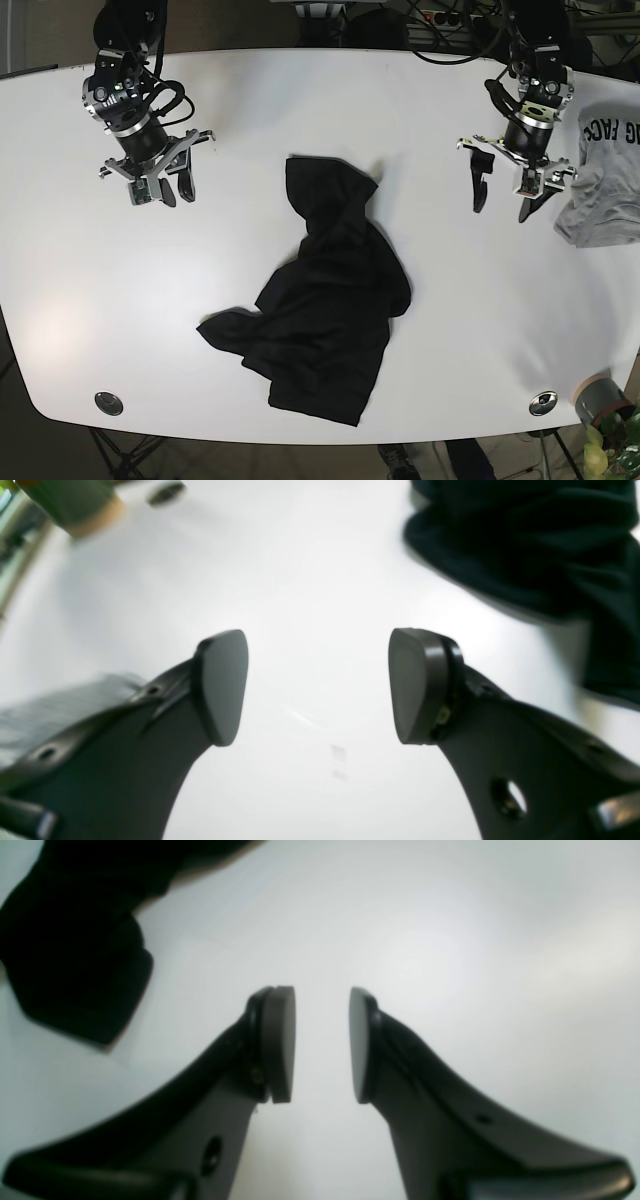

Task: Fold the T-shirt properly
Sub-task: 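Move the right gripper to the black shirt and grasp its fabric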

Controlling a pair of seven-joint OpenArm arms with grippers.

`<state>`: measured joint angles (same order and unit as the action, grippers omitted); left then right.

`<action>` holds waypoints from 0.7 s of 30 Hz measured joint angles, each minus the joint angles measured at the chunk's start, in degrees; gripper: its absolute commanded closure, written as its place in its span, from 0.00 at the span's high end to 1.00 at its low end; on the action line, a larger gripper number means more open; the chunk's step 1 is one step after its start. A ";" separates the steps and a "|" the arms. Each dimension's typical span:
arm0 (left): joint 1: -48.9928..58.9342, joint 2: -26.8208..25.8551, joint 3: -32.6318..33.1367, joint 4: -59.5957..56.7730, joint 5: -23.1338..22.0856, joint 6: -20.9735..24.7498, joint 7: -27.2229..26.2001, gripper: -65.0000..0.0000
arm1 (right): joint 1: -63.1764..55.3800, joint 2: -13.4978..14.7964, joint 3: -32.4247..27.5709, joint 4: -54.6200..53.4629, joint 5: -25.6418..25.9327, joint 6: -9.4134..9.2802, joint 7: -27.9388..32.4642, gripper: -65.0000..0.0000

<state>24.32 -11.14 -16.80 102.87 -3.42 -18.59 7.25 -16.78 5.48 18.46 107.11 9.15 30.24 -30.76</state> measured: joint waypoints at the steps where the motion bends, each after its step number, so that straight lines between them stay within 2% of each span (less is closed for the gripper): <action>1: 0.20 0.44 0.02 0.02 0.00 -0.15 0.00 0.62 | -0.15 -0.42 0.02 0.22 0.04 0.04 0.17 0.27; 6: 0.46 1.46 0.02 0.00 0.00 -0.20 0.00 0.62 | -0.15 -1.51 -0.76 0.20 0.07 0.26 -0.28 0.27; 9: 0.79 2.25 -0.33 0.04 -0.02 0.52 -0.07 0.62 | -0.26 -1.16 -4.09 0.20 -0.48 -0.22 -0.33 0.27; 12: 1.42 2.56 -0.13 0.07 -0.07 -0.04 -0.04 0.62 | -0.48 -1.20 -7.82 0.20 -0.35 0.52 -0.28 0.29; 14: 1.73 2.60 -0.09 0.04 0.00 -0.07 0.35 0.62 | -0.48 -1.20 -9.68 0.20 -0.28 0.63 -0.37 0.35; 16: 2.19 2.34 -0.11 0.04 0.00 0.20 0.22 0.62 | -0.44 -1.11 -11.85 0.15 -0.39 0.63 -0.96 0.46; 18: 2.56 2.19 -0.20 0.02 -0.04 0.20 0.28 0.62 | -0.04 -1.03 -14.34 0.09 -0.52 -0.20 -2.14 0.56; 20: 2.73 2.23 -0.20 -0.37 -0.04 0.15 1.03 0.62 | 0.46 -1.03 -16.44 0.04 -0.72 -0.04 -2.99 0.65; 21: 2.80 2.29 -0.22 -0.76 -0.02 0.15 1.99 0.62 | 0.79 -1.03 -17.38 0.00 -0.76 0.00 -3.04 0.67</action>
<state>27.11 -8.84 -17.02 102.10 -3.44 -18.44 9.23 -15.99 4.45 1.08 107.11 8.38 30.24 -33.80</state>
